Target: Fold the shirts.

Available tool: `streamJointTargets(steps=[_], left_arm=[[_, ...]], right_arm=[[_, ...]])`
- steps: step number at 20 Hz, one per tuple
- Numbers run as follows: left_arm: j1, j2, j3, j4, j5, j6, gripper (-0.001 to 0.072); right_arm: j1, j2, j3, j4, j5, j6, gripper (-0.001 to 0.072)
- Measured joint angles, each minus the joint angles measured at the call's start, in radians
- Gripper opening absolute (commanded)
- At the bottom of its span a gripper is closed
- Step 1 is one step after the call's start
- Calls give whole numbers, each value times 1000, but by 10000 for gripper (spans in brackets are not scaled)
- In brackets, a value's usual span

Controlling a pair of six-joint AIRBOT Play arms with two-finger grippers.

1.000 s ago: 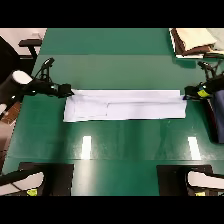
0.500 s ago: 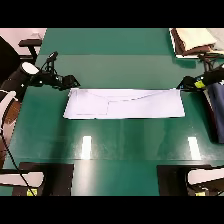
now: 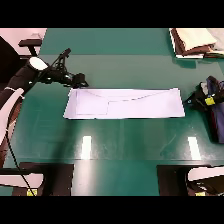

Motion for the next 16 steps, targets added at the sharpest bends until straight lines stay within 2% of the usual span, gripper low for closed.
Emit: streamJointTargets(steps=[2,3,5,6,10,16], left_arm=[[-58,-1,1,-6,53,-32,25],[-86,-3,2,-7,75,-48,25],[-142,-13,2,-8,121,-76,24],[-168,-24,3,-10,145,-86,24],[-250,-101,39,-14,195,-116,25],[-338,-283,196,-16,185,-142,24]], right_arm=[[7,-29,-16,55,3,-17,431],[16,-43,-16,78,0,-24,358],[47,-70,-5,108,-23,-37,89],[64,-79,6,111,-32,-40,23],[117,-65,76,145,-10,-54,12],[192,98,218,274,24,-45,12]])
